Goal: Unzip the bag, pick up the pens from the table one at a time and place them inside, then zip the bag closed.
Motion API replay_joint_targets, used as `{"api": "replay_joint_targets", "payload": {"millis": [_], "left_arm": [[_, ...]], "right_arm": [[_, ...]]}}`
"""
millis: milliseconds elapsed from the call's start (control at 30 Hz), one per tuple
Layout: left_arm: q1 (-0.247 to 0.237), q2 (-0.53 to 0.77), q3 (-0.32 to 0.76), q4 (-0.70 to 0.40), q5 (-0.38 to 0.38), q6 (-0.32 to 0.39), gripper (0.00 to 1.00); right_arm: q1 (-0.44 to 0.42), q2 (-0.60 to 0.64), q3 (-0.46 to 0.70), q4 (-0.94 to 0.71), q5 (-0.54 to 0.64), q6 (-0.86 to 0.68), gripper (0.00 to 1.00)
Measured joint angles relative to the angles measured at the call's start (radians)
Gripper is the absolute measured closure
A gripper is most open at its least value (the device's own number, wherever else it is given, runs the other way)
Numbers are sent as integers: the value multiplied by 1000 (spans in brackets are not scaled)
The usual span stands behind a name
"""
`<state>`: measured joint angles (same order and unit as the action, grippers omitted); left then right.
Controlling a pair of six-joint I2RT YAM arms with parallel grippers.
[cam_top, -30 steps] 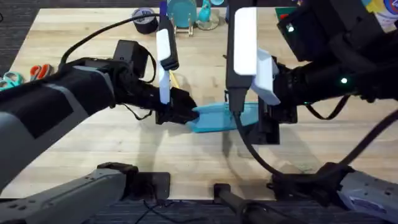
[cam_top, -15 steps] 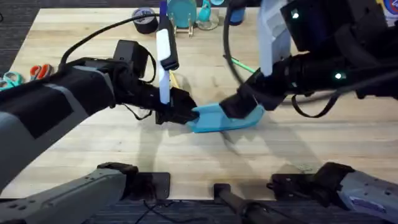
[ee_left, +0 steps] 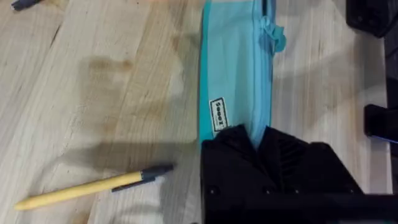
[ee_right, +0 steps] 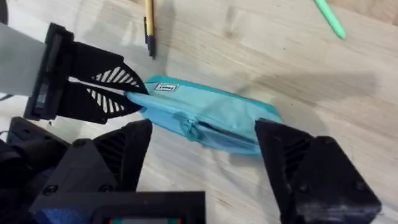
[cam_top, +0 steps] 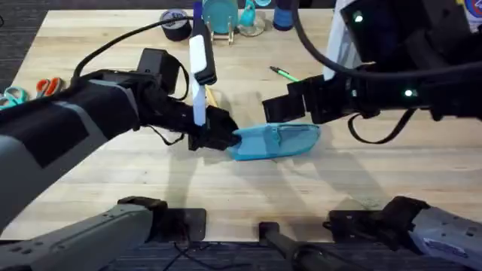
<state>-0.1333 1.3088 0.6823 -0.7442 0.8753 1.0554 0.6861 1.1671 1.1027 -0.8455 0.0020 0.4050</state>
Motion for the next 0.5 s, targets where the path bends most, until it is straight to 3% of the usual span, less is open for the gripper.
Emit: {"api": "replay_joint_targets", "payload": {"millis": [233,500], "left_arm": [[0,0,0,0,0,0,958],[0,0,0,0,0,0,958]], "right_arm": [[1,-127,16,-21,101,34,3],[42,-271,29,-237,259,120,3]]}}
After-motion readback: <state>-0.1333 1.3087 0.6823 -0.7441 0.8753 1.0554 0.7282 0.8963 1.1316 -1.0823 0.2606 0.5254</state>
